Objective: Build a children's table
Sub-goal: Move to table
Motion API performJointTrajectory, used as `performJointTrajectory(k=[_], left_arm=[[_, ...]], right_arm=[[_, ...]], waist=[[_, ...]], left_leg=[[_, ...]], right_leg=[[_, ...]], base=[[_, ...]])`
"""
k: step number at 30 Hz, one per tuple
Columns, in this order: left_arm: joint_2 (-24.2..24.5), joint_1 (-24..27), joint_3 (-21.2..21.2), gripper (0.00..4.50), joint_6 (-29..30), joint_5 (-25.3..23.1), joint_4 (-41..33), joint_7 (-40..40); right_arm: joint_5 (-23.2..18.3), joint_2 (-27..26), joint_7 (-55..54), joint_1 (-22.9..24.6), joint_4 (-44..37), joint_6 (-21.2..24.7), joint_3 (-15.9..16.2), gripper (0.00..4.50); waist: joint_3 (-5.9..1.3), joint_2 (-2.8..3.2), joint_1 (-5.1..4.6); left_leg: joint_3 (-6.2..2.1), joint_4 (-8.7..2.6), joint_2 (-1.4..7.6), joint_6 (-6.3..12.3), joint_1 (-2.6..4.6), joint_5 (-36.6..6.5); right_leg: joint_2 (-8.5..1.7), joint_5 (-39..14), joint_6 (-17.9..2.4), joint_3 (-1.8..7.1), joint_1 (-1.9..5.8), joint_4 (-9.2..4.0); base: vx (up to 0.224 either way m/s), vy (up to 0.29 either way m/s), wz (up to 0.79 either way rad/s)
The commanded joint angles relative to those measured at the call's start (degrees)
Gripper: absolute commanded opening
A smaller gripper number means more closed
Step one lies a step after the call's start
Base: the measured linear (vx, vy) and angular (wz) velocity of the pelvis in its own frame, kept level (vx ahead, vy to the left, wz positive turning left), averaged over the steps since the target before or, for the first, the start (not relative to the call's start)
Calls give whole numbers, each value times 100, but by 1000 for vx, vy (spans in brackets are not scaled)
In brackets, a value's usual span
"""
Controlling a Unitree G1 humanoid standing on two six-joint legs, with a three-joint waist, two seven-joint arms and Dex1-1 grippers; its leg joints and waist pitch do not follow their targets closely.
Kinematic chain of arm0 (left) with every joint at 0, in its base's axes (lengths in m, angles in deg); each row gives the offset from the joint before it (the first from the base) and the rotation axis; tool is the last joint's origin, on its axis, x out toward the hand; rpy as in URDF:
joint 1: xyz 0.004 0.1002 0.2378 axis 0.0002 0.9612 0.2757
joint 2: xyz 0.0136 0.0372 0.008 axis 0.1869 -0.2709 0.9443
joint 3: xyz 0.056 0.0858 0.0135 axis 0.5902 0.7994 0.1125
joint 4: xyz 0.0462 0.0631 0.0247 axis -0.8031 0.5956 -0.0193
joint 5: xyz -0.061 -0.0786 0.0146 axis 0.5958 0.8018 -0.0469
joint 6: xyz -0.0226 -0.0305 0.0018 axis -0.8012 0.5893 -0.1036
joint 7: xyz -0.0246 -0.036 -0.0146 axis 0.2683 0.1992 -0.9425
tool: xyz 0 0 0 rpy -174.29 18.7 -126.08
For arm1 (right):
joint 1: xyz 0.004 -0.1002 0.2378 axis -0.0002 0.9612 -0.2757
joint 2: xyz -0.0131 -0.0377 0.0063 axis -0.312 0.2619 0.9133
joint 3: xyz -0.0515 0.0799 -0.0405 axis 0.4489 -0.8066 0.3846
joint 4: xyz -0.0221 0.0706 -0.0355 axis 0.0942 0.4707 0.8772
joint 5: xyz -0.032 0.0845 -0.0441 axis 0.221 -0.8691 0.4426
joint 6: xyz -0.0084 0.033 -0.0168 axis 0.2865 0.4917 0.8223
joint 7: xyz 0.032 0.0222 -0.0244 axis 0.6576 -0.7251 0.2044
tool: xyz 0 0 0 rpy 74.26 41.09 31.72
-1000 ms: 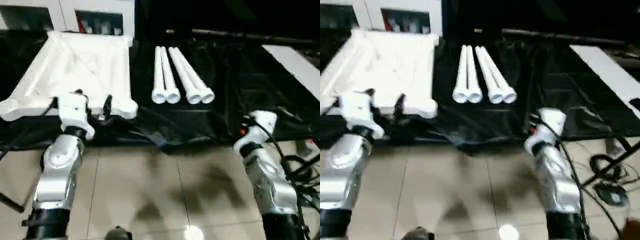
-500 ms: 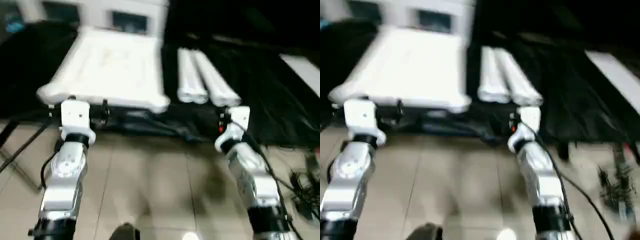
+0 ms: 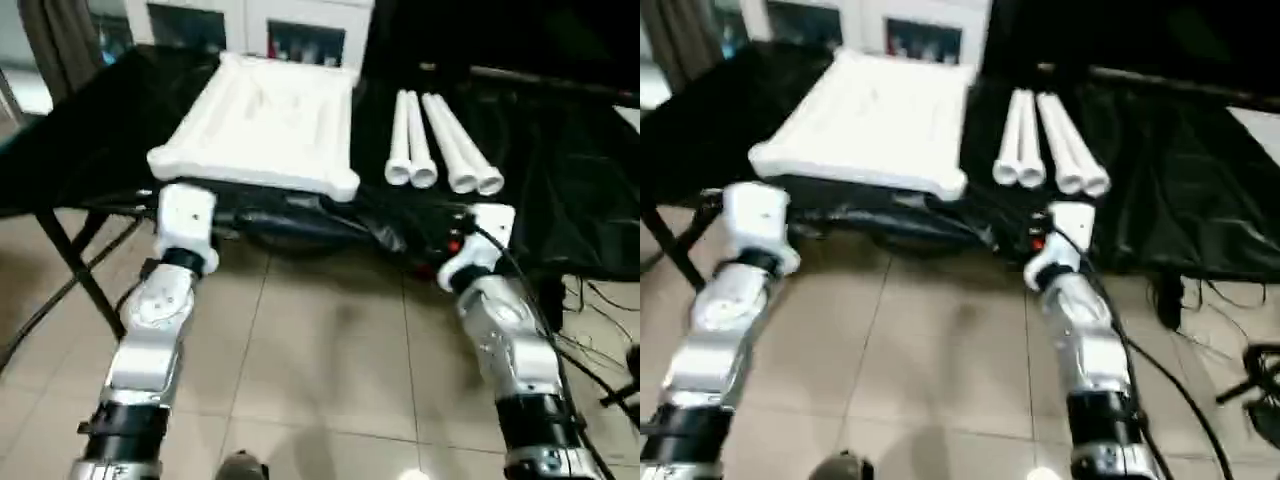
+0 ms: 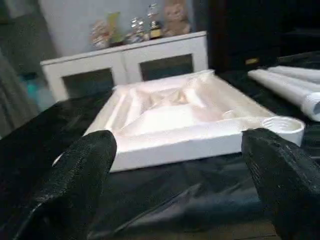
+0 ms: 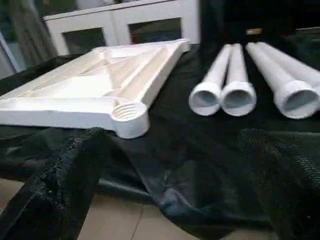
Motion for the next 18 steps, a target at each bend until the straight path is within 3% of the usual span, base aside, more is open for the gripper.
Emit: performJointTrajectory(k=[1, 2, 3, 4, 5, 6, 7, 8, 9, 10, 11, 12, 13, 14, 15, 16, 17, 18], left_arm=[[4, -124, 75, 450, -17, 85, 139, -100], [4, -124, 75, 450, -17, 85, 139, -100], [9, -4, 65, 450, -84, 111, 159, -158], [16, 109, 35, 450, -146, 125, 175, -195], [41, 237, 12, 450, -230, 118, 193, -229], [56, 278, 14, 450, -256, 102, 190, -233], [76, 391, -2, 450, -260, 128, 98, -271], [87, 473, -12, 450, -261, 147, 27, -296], [112, 661, -57, 450, -226, 210, -180, -345], [111, 774, -105, 450, -181, 270, -309, -357], [111, 774, -105, 450, -181, 270, -309, -357], [94, 930, -169, 450, -103, 339, -488, -337], [87, 962, -181, 450, -85, 349, -526, -326], [78, 1019, -198, 450, -53, 369, -590, -303], [41, 1150, -250, 450, -17, 379, -717, -212], [30, 1164, -272, 450, -16, 381, -731, -188], [8, 1191, -312, 450, -15, 385, -758, -145], [-26, 1226, -374, 450, -24, 388, -788, -69]], right_arm=[[75, 5, -110, 29, -195, -125, -45, 450], [75, 5, -110, 29, -195, -125, -45, 450], [60, -18, -102, 85, -297, -98, -33, 450], [6, -43, -63, 121, -366, -81, -36, 450], [-16, -60, -30, 161, -441, -81, -37, 450], [-6, -58, -28, 173, -464, -89, -33, 450], [10, -50, -31, 218, -528, -91, -20, 450], [17, -42, -30, 252, -573, -92, -12, 450], [95, 13, 15, 368, -727, -118, 70, 450], [121, 40, 50, 460, -839, -127, 111, 450], [121, 40, 50, 460, -839, -127, 111, 450], [140, 78, 86, 599, -968, -104, 145, 450], [143, 88, 91, 630, -991, -89, 149, 450], [151, 109, 99, 685, -1025, -61, 155, 450], [183, 140, 97, 784, -994, -78, 132, 450], [186, 138, 99, 788, -986, -79, 128, 450], [191, 135, 104, 796, -972, -82, 120, 450], [199, 133, 109, 797, -966, -76, 124, 450]], waist=[[-235, 116, -76], [-265, 149, -141], [-277, 174, -169], [-301, 314, -273], [-302, 179, -312], [-248, 200, -313], [-271, 106, -346], [-351, 36, -368], [-400, -168, -209], [-555, -217, -10], [-627, -161, 53], [-624, -205, 8], [-621, -105, 23], [-615, 257, -158], [-678, 413, -360], [-527, 456, -505], [-595, 241, -574], [-595, 220, -504]], left_leg=[[-129, -458, 327, -74, 170, -2834], [-186, -538, 391, -87, 315, -3352], [-232, -588, 421, -77, 359, -3499], [-165, -617, 649, -365, 1000, -3961], [-290, -688, 806, -511, 1086, -4122], [-265, -853, 914, -664, 983, -4407], [-218, -894, 865, -469, 1010, -4282], [-116, -811, 758, -259, 1123, -3904], [127, -364, 45, 186, 115, -2590], [37, 507, -314, 787, -416, -1376], [-164, 820, -280, 895, -866, -586], [-180, 820, -318, 862, -1020, -311], [-195, 479, -326, 892, -969, 439], [-322, -46, -106, 1256, -430, 1401], [-599, 12, 124, 1751, 187, 1745], [-1333, -201, 672, 3215, 592, 1229], [-1438, -161, 838, 3615, 737, 1383], [-1261, -39, 686, 3422, 738, 1046]], right_leg=[[-513, -3381, -2, 227, 188, -824], [-461, -2983, -31, 192, 176, -733], [-443, -2739, -78, 201, 170, -674], [-321, -2351, -283, 361, -273, -508], [-317, -1884, -352, 317, -348, -253], [-311, -1220, -316, 324, -388, 79], [-363, -964, -311, 415, -458, 136], [-418, -701, -412, 519, -509, 32], [-616, -91, -314, 840, 332, -352], [-1124, 154, -1, 1402, 908, -597], [-1075, 1567, 168, 1416, 1068, -475], [-855, 2464, 293, 1260, 1117, -336], [-430, 3614, 551, 855, 1023, -202], [46, 3037, 971, 268, 697, -64], [164, 2036, 1003, 42, 237, 224], [181, -863, 692, 103, -497, 1003], [45, -1060, 548, 252, -763, 1058], [-56, -776, 627, 435, -1013, 1159]], base=[[56, 56, -20], [76, 59, -18], [76, 59, -18], [96, 53, -18], [126, 35, -53], [126, 35, -53], [168, -7, -83], [183, -56, -75], [183, -56, -75], [217, -51, -29], [242, -24, 3], [242, -24, 3], [141, 36, -3], [8, 87, -9], [8, 87, -9], [115, 15, -36], [229, -21, -33], [229, -21, -33]])
